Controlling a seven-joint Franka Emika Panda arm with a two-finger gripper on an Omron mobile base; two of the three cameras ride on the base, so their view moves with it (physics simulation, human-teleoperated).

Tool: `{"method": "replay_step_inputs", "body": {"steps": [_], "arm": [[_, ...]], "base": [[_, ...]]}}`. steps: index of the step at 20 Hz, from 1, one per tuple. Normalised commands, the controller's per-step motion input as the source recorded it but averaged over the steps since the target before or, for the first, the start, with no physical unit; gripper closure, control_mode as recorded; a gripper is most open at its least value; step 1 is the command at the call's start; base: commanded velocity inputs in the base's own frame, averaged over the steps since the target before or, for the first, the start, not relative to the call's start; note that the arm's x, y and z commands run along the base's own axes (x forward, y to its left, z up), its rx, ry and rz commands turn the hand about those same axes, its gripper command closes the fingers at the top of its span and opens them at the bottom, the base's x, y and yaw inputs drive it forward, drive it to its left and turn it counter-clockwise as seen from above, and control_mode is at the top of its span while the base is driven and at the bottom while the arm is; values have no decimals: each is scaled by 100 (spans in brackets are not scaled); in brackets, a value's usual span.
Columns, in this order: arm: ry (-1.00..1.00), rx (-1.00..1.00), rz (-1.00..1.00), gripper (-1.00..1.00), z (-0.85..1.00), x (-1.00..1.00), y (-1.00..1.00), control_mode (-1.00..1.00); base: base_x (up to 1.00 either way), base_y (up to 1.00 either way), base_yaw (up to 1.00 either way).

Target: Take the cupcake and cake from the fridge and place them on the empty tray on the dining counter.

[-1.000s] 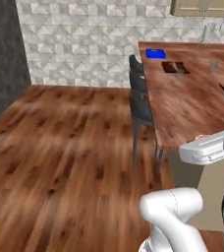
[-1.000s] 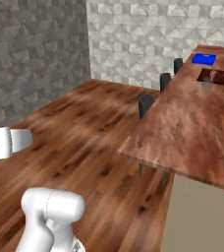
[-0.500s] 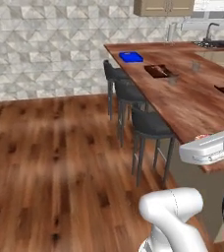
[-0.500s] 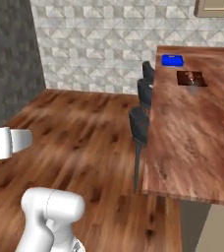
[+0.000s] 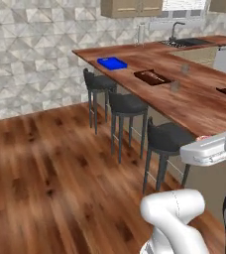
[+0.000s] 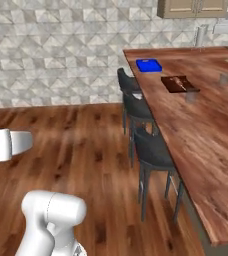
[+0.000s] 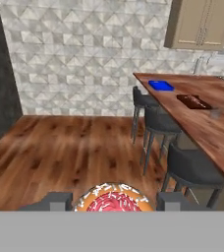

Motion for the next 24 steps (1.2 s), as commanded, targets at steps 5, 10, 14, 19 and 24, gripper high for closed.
{"method": "replay_step_inputs", "body": {"steps": [5,10,14,19,24], "arm": [[0,0,0,100,0,0,0,100],[0,0,0,100,0,0,0,100],[0,0,0,100,0,0,0,100],[0,0,0,100,0,0,0,100],[0,0,0,100,0,0,0,100]], "base": [[100,100,-47],[100,100,-48],[100,100,-48],[100,100,-49],[100,100,-47]]}}
